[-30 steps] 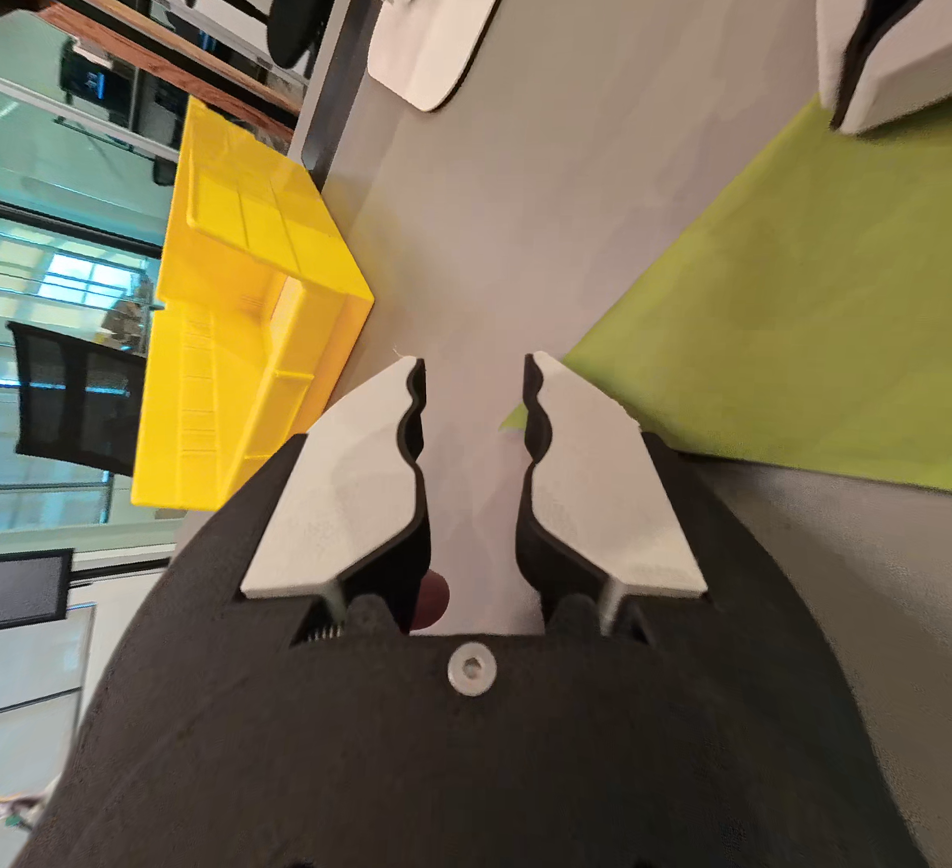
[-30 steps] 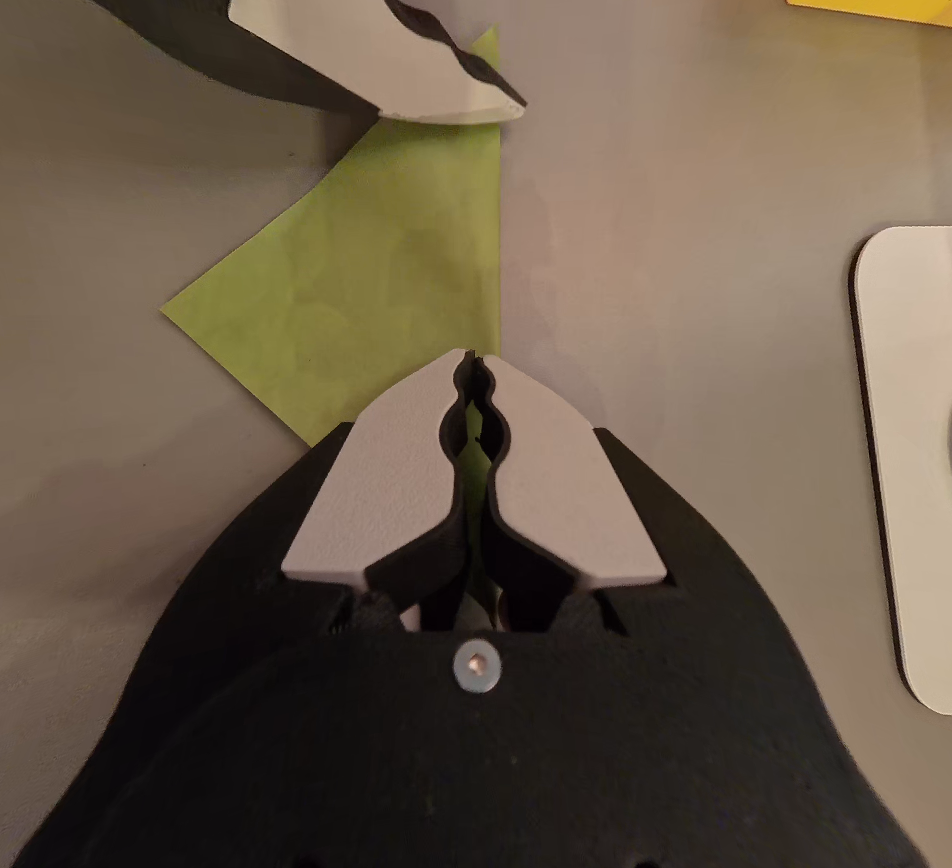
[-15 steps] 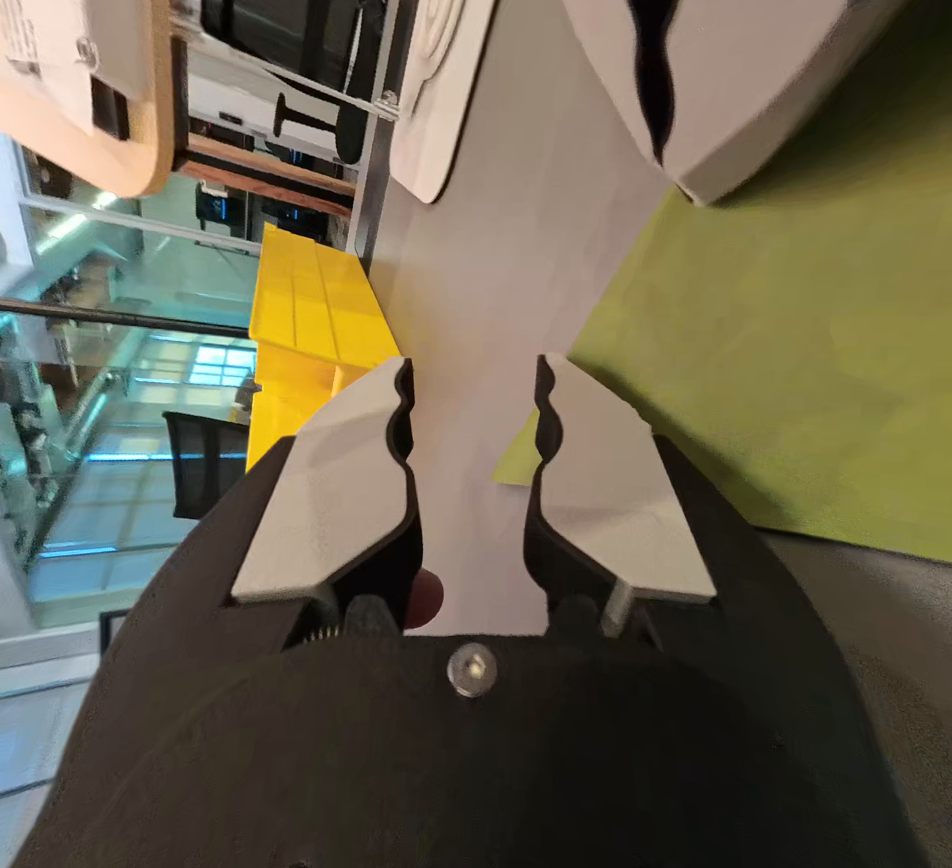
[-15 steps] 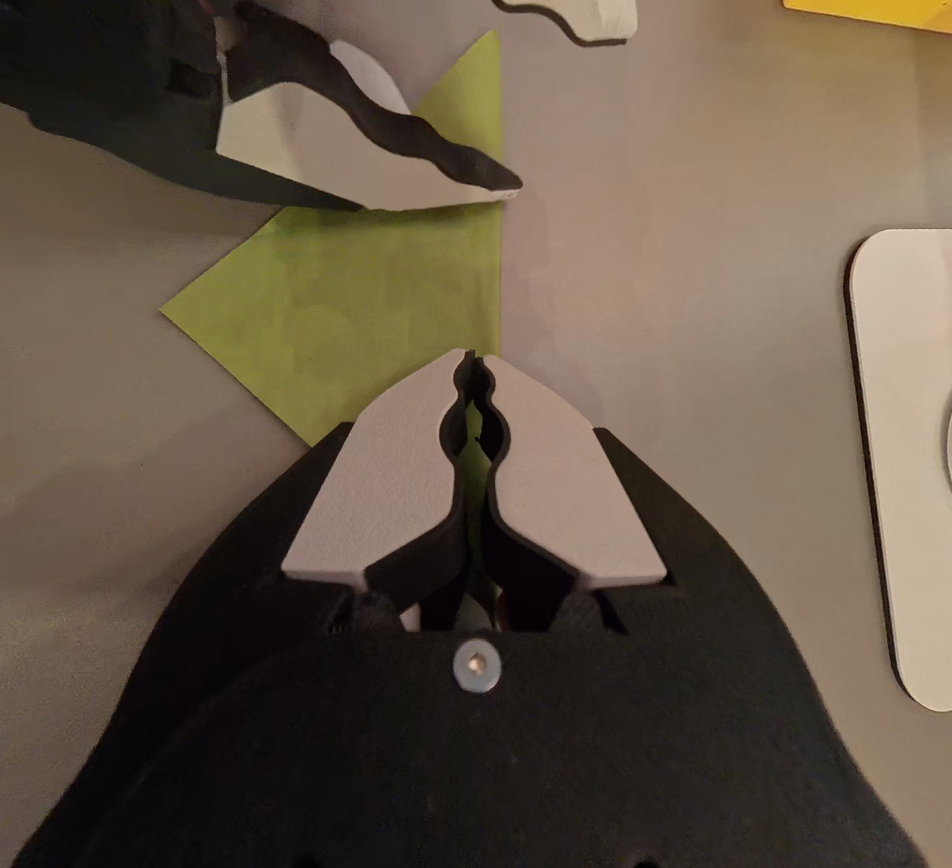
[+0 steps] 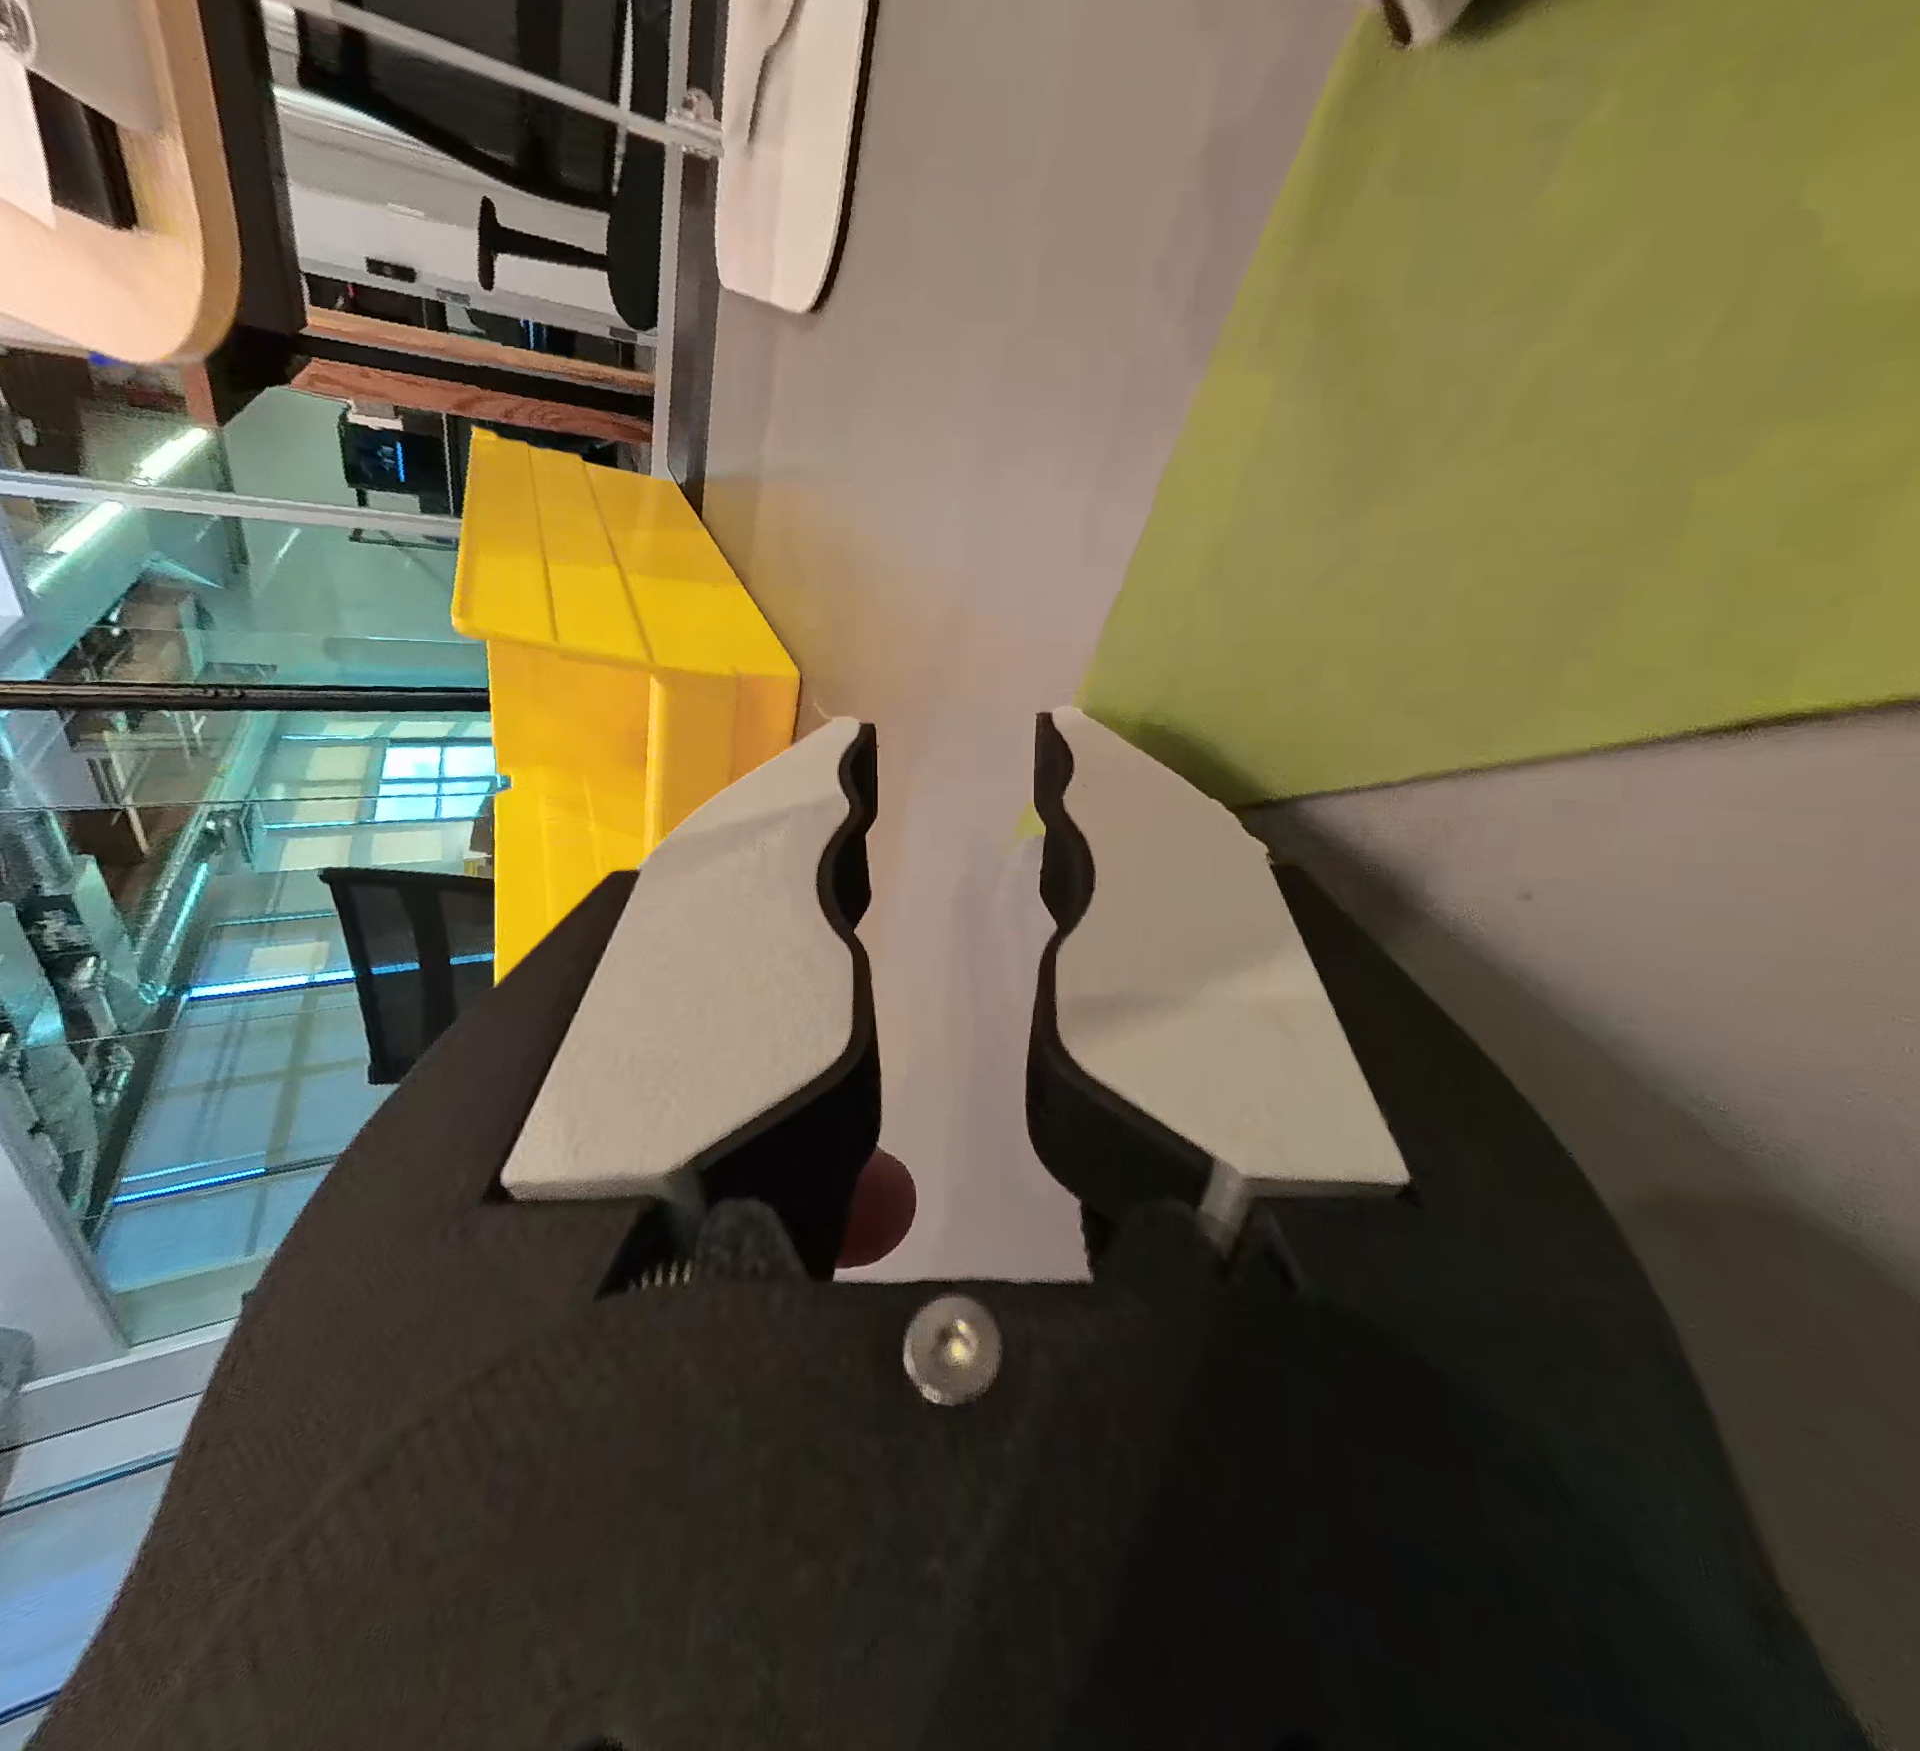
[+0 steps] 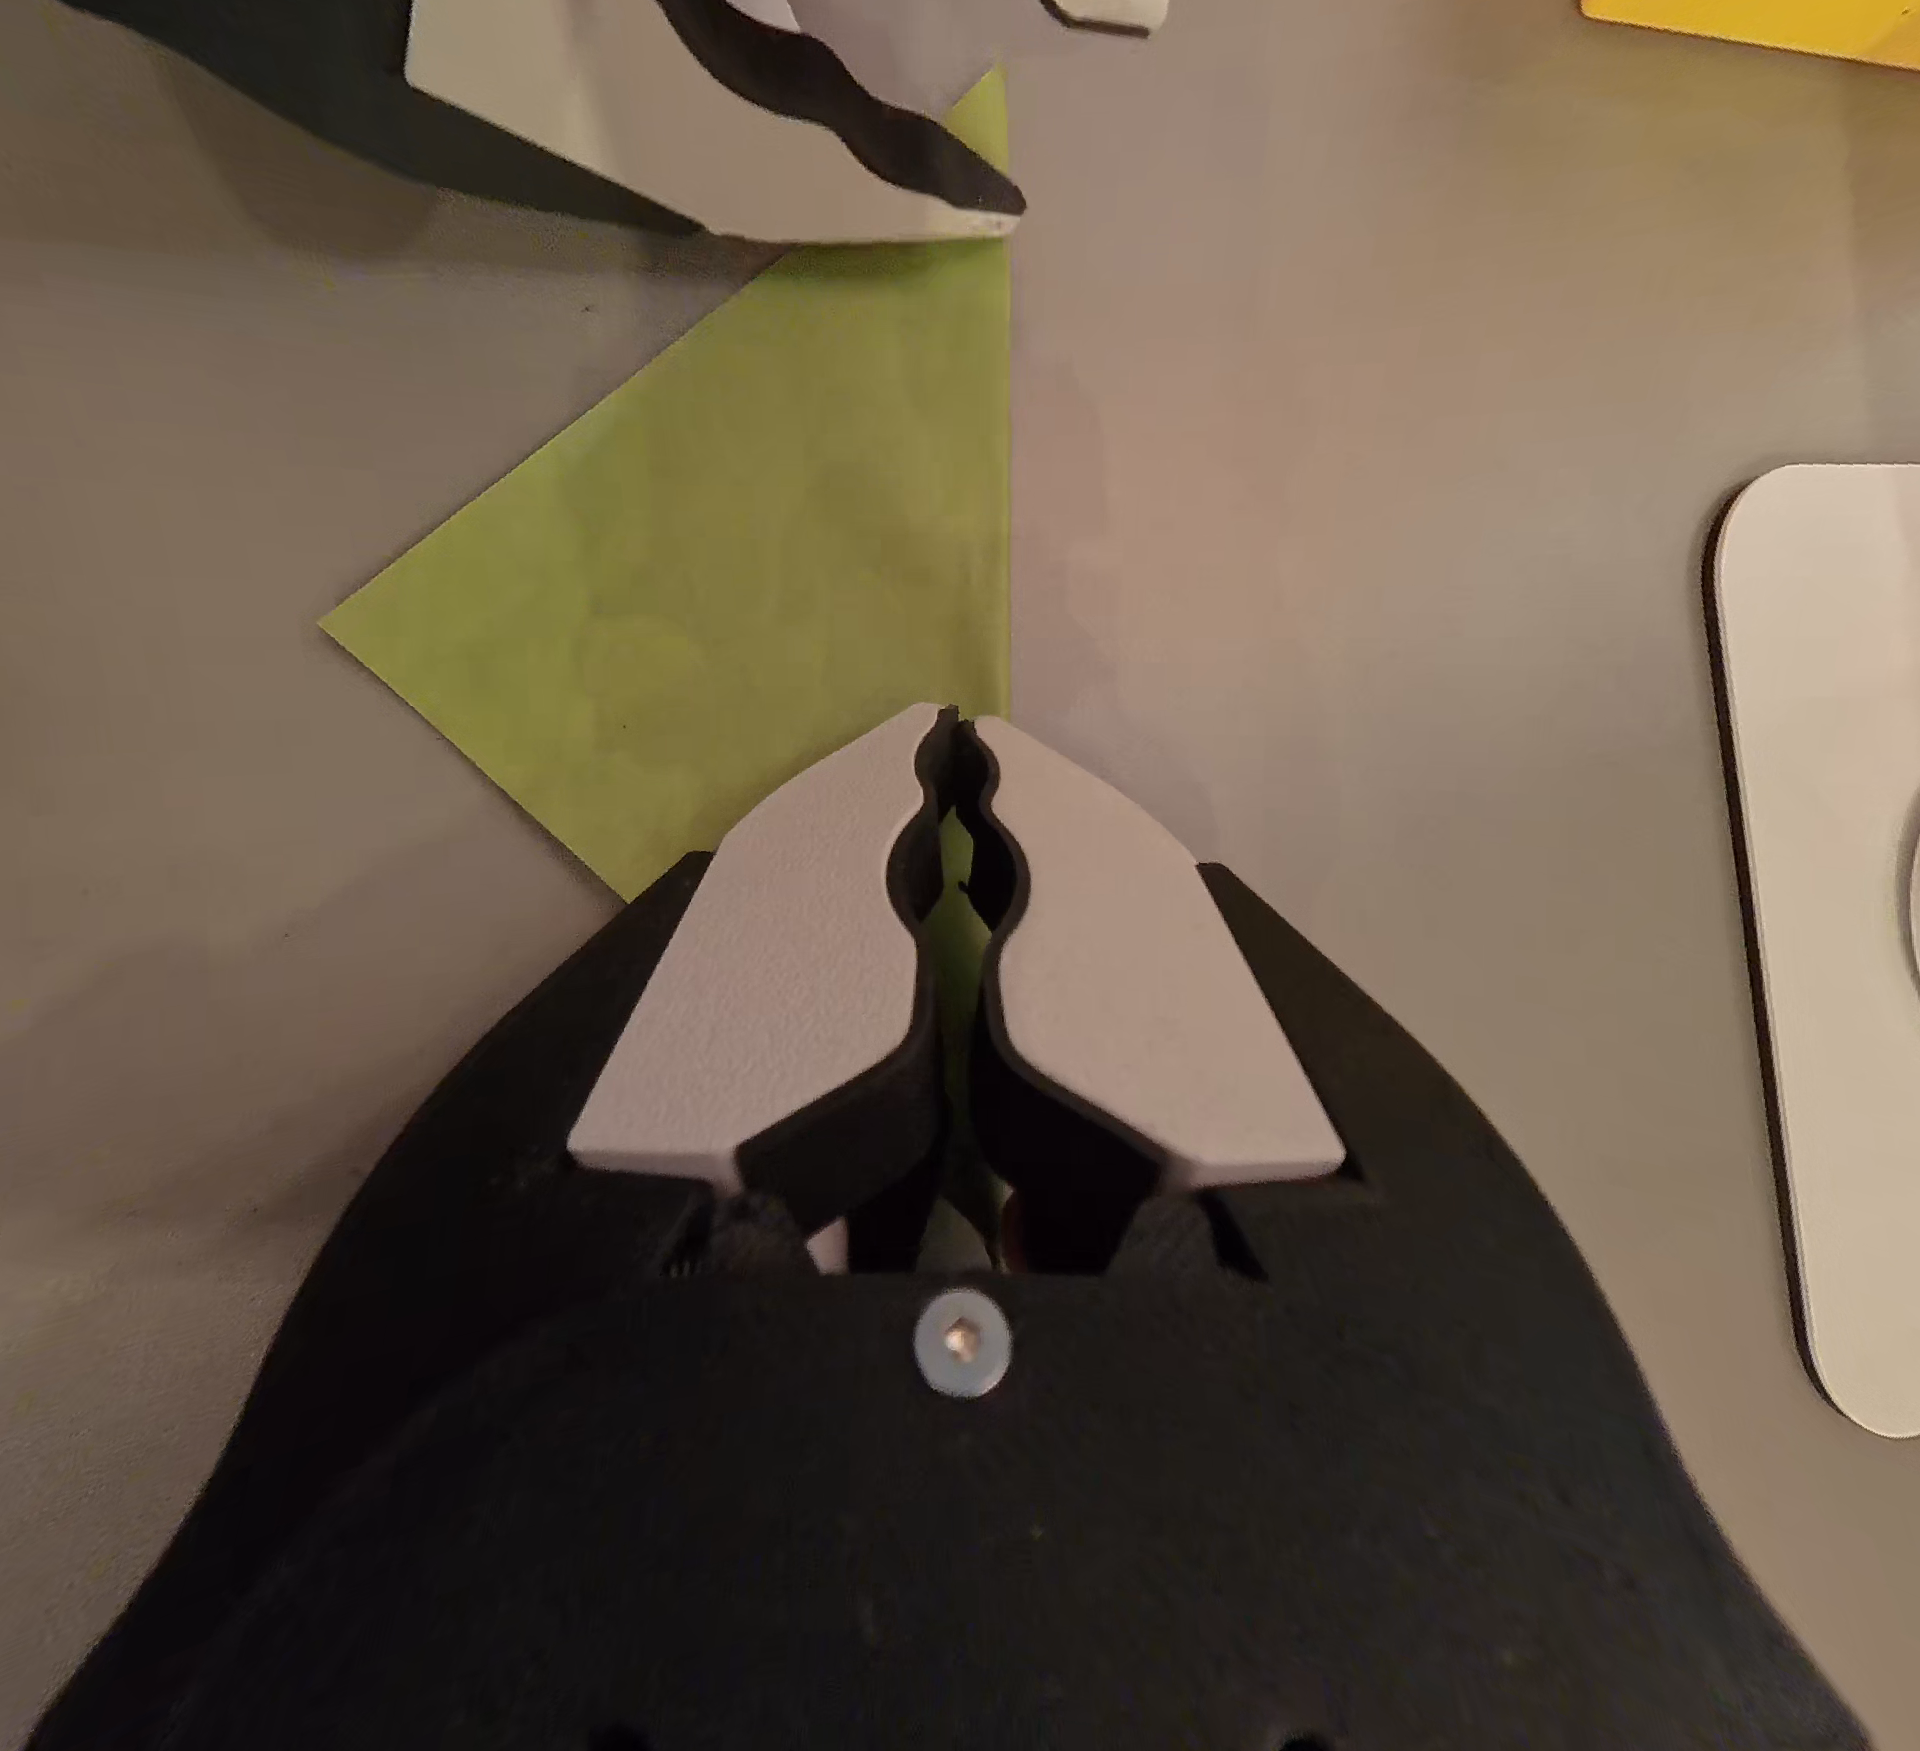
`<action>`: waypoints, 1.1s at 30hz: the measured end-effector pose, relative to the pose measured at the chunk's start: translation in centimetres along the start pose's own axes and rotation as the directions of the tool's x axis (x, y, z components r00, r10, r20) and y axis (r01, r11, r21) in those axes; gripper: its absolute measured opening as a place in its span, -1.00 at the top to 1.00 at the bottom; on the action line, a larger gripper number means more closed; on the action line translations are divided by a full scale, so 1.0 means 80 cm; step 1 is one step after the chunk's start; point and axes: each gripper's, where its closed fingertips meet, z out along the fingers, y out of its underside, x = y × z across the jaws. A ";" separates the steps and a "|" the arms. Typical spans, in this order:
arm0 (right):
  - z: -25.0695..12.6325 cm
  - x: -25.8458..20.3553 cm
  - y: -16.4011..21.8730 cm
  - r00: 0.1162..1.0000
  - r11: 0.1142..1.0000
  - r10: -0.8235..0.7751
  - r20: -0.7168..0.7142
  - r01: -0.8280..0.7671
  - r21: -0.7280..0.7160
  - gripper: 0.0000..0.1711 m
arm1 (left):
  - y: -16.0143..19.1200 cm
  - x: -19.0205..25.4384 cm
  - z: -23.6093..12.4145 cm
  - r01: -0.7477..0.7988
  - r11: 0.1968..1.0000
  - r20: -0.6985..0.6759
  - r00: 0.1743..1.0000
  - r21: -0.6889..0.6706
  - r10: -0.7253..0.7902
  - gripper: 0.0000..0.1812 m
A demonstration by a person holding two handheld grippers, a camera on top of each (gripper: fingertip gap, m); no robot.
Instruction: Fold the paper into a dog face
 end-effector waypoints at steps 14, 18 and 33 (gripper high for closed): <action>0.000 0.000 0.000 1.000 1.000 -0.008 -0.003 0.008 -0.003 1.00 | 0.006 -0.045 -0.022 0.201 0.978 0.017 0.979 0.052 -0.202 0.55; 0.000 0.000 0.000 1.000 1.000 -0.004 -0.001 0.004 0.000 1.00 | -0.036 -0.020 -0.018 0.224 0.970 -0.053 0.974 0.091 -0.220 0.51; 0.006 0.001 -0.023 0.982 0.992 -0.118 -0.146 0.111 -0.055 0.94 | -0.028 0.010 0.001 0.136 0.990 -0.080 0.988 0.032 -0.133 0.73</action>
